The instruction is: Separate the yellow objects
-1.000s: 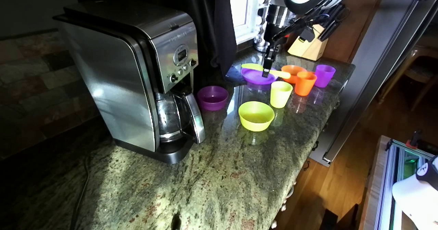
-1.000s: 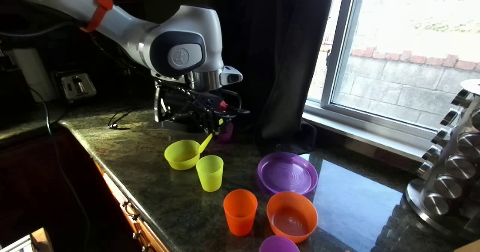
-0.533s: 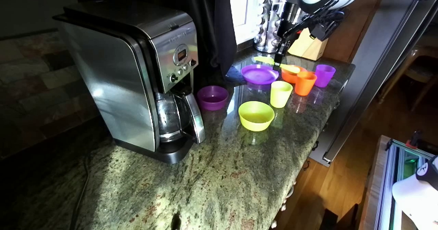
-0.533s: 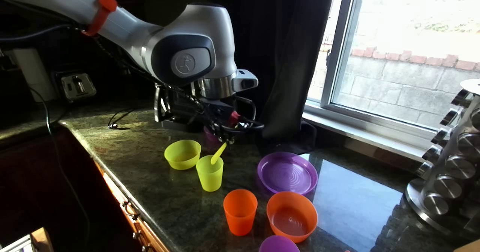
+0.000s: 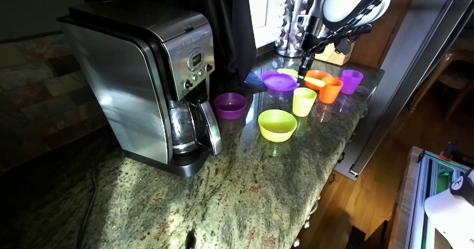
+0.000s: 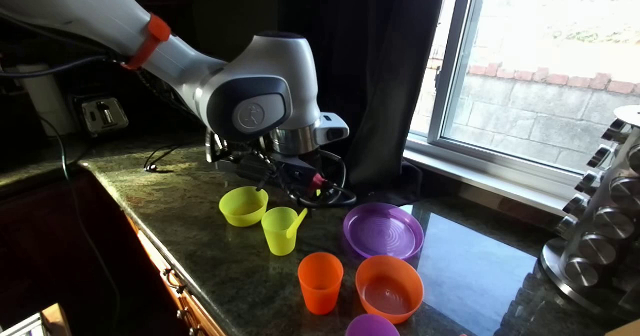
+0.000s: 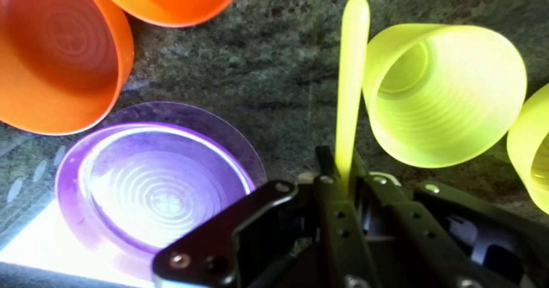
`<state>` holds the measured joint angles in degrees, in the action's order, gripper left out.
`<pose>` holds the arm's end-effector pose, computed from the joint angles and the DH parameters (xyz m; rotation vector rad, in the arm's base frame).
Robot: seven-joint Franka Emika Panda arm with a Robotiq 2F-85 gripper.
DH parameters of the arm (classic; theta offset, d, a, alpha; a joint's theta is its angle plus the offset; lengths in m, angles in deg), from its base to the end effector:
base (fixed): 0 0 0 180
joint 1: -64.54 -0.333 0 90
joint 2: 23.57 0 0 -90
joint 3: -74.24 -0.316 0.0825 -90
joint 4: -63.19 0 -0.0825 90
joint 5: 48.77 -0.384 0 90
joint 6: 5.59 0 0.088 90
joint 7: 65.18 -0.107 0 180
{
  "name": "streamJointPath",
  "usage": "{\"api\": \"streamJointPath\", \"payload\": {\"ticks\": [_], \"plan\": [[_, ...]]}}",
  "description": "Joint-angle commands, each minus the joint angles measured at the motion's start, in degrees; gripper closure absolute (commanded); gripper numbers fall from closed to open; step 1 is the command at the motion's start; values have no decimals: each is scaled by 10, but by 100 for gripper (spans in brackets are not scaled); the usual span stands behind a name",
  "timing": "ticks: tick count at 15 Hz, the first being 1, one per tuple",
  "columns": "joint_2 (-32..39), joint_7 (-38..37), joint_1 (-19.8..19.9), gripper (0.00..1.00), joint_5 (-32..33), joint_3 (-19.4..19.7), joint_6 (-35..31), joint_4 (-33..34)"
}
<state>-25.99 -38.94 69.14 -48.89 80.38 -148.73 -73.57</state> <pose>0.4959 -0.0941 0.3504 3.0623 0.4139 0.2280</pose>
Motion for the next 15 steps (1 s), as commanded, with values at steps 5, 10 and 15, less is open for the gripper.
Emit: {"api": "streamJointPath", "payload": {"ticks": [5, 10, 15], "plan": [[47, 79, 16, 98, -55, 9, -22, 5], [80, 126, 25, 98, -107, 0, -11, 19], [91, 163, 40, 98, -132, -1, 4, 30]]}}
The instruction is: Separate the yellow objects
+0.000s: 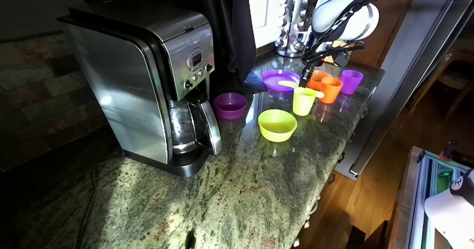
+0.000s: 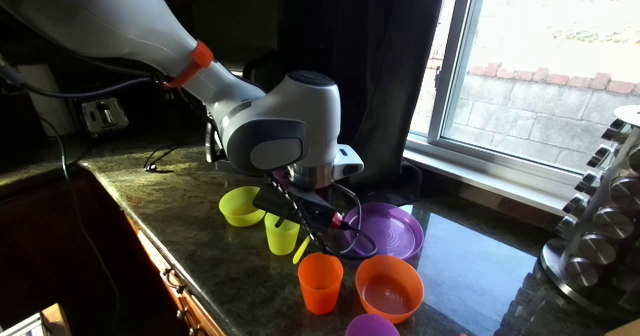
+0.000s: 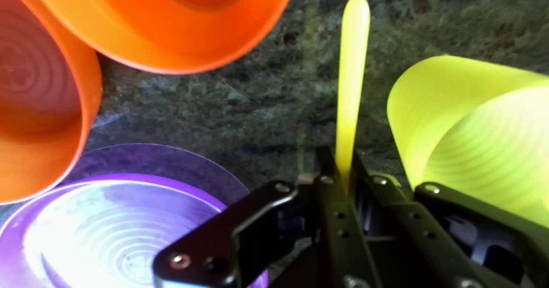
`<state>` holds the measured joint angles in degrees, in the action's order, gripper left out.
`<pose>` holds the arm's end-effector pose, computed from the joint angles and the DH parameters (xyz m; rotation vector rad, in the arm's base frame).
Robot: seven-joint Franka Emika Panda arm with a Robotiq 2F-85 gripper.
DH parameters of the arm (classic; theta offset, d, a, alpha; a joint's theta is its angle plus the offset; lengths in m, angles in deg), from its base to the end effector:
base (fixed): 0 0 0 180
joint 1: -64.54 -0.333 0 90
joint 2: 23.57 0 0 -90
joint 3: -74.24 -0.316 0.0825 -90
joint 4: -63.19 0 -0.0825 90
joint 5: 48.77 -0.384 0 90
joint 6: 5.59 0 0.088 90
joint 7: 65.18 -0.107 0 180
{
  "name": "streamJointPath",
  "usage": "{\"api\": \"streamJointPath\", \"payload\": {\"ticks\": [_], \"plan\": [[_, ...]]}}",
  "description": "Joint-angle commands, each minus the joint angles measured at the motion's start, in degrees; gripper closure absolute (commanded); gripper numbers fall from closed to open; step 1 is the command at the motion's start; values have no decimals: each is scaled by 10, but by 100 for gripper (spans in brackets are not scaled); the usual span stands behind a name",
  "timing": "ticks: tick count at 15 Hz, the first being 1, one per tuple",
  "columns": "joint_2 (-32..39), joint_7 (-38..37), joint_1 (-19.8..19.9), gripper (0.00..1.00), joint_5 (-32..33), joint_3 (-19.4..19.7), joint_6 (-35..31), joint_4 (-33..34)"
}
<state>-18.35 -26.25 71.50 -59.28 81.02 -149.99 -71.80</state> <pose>0.5004 -0.1242 0.2979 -3.0454 -0.4528 -0.1719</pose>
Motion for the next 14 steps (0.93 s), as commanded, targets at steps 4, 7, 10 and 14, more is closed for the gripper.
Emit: {"api": "streamJointPath", "payload": {"ticks": [4, 7, 10, 14], "plan": [[6, 65, 25, 98, -46, -10, 20, 8], [-14, 83, 24, 98, -52, -13, 25, -1], [-17, 88, 16, 98, -55, -19, 40, 2], [-2, 71, 3, 98, -55, -33, 56, 15]]}}
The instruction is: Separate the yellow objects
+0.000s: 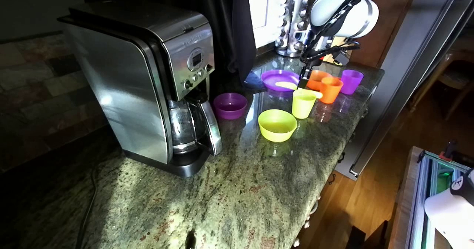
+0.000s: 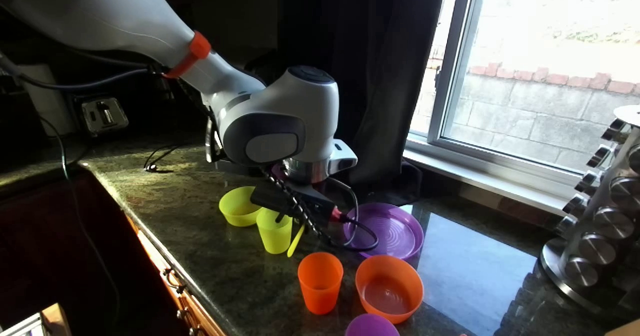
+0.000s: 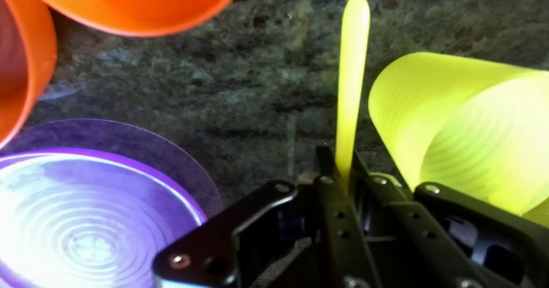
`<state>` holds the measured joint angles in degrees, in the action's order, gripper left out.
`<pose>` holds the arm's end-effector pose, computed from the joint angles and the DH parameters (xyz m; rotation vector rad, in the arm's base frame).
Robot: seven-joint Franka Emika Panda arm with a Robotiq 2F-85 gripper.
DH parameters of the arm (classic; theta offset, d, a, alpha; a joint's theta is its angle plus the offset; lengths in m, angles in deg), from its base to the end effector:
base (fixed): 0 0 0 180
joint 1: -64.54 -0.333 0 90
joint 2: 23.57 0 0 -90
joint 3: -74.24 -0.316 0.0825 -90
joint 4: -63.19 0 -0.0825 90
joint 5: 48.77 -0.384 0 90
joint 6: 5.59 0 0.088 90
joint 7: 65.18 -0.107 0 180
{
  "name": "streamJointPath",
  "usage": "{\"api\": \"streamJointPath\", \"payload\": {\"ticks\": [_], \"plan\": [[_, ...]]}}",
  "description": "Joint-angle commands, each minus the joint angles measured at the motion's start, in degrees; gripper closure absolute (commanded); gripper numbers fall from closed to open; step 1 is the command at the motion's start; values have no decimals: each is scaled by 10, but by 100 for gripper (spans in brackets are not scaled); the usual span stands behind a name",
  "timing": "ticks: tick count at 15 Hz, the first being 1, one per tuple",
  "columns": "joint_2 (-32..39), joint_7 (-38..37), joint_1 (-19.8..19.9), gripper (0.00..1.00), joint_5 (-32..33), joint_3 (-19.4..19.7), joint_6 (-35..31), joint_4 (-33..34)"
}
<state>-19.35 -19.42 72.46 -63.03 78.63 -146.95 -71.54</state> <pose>0.5004 -0.1097 0.3035 -2.9651 -0.5897 -0.1693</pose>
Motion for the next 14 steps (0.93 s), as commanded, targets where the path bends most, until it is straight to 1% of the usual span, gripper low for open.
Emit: {"api": "streamJointPath", "payload": {"ticks": [1, 4, 8, 9, 10, 13, 14], "plan": [[11, 5, -9, 98, -25, -14, 31, 15], [26, 4, -15, 98, -45, -25, 44, 26], [48, -7, -21, 98, -58, -39, 42, 43], [54, -19, -24, 98, -52, -41, 37, 46], [32, -15, -11, 98, -36, -29, 47, 33], [22, -14, -4, 98, -23, -22, 49, 28], [32, -25, -10, 98, -24, -26, 39, 35]]}}
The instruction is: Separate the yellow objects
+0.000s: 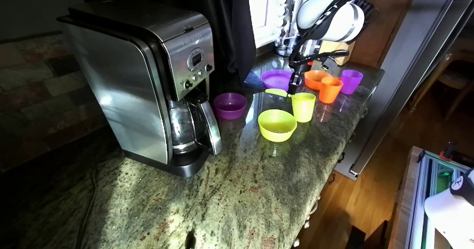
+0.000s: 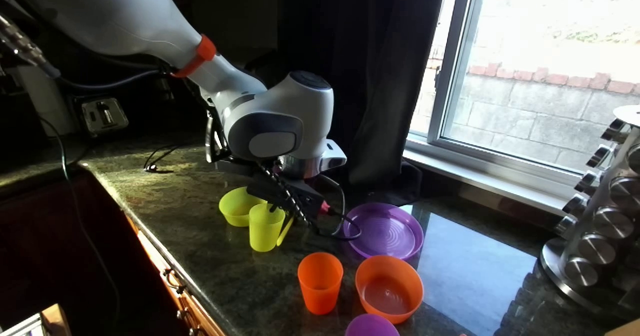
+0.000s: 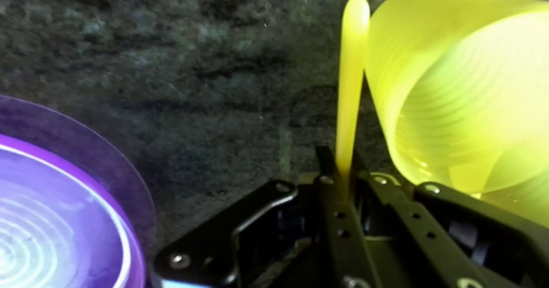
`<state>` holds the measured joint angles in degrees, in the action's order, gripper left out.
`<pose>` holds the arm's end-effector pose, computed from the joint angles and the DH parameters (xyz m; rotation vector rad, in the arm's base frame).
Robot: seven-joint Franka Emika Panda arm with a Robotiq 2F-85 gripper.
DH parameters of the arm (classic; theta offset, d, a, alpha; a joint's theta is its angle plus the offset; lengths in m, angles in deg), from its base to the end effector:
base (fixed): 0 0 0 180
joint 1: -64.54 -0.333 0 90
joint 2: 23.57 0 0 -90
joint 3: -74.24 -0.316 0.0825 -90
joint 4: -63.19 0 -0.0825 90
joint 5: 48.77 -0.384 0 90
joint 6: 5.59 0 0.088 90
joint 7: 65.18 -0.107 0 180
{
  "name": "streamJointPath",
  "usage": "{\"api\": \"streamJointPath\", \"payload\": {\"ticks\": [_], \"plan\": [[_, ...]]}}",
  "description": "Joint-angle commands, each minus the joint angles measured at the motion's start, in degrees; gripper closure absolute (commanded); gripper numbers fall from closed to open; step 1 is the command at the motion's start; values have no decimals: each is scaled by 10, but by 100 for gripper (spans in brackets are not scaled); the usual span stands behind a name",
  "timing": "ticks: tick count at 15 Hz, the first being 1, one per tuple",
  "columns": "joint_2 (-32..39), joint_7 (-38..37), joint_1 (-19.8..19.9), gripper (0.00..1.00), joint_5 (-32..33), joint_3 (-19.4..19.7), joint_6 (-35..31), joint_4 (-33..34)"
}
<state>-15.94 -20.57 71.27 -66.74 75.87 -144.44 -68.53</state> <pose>0.5183 -0.0749 0.2900 -2.8980 -0.5800 -0.1222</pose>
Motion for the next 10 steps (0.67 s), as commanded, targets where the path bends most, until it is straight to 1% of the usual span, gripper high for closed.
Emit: {"api": "streamJointPath", "payload": {"ticks": [1, 3, 5, 6, 10], "plan": [[-4, -10, 3, 98, 9, 2, 13, 4], [-7, -9, 1, 98, 7, -2, 12, 3], [-5, -24, -5, 98, 17, -4, 9, 3], [-20, -13, 3, 98, 22, 3, 22, -5], [-18, -10, 12, 98, 58, 17, 24, -5]]}}
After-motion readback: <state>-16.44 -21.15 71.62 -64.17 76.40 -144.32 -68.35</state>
